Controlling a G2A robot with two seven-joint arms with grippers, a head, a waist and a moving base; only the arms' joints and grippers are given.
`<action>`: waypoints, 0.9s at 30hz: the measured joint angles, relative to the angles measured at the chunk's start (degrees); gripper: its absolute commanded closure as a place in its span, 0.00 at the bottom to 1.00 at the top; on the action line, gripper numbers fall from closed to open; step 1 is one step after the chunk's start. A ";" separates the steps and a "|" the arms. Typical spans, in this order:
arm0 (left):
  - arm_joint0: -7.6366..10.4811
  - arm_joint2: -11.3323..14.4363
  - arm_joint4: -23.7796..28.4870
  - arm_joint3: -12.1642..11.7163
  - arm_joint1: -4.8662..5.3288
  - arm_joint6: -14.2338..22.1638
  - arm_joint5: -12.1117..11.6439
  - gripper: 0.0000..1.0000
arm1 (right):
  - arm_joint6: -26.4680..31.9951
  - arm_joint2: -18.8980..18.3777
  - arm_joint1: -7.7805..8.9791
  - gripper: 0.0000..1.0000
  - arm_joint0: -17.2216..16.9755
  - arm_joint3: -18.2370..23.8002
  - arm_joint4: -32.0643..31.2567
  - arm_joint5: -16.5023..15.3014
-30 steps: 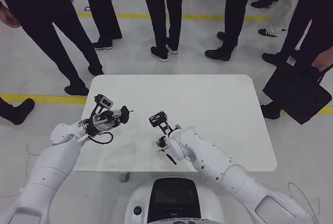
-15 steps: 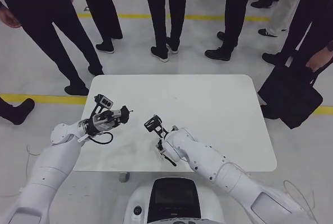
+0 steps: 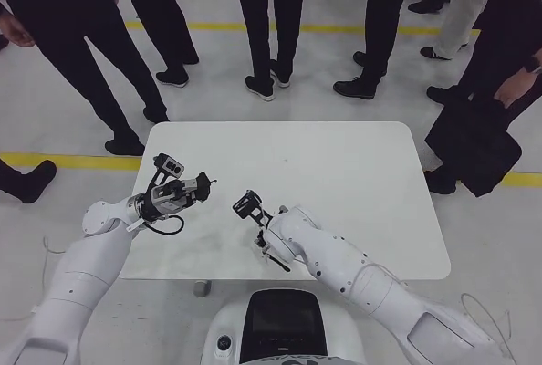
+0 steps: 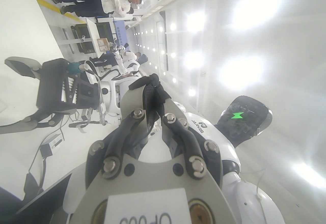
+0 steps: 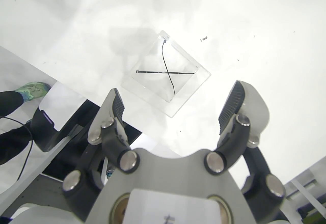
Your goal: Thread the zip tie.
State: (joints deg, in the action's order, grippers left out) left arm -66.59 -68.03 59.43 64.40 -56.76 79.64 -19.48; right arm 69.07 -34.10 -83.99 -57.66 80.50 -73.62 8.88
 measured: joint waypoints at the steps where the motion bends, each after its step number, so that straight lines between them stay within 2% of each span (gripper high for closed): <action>1: 0.00 0.00 0.00 0.00 0.00 0.00 0.00 1.00 | 0.13 0.10 0.04 0.00 -0.24 0.32 -1.21 -0.10; 3: 0.00 0.00 0.00 0.00 0.00 0.00 0.00 1.00 | 0.75 0.25 0.02 0.00 -0.58 1.00 -2.16 -0.64; 7: 0.00 0.00 0.00 0.00 0.00 0.00 0.00 1.00 | 1.50 0.33 -0.17 0.48 -1.06 1.56 -3.05 -1.95; 8: 0.00 0.00 0.00 0.00 0.00 0.00 0.00 1.00 | 1.54 0.35 -0.23 0.52 -1.13 1.61 -3.20 -2.18; 17: 0.00 0.00 0.00 0.00 0.00 0.00 0.00 1.00 | 1.08 0.01 -0.80 0.65 -1.67 1.22 -3.94 -4.10; 27: 0.00 0.00 0.00 0.00 0.00 0.00 0.00 1.00 | 0.40 -0.22 -2.12 0.67 -0.69 -2.44 -2.04 -5.63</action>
State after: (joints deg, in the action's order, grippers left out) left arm -66.59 -68.03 59.43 64.40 -56.76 79.64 -19.48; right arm 69.46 -34.32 -86.11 -58.35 78.06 -75.66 3.25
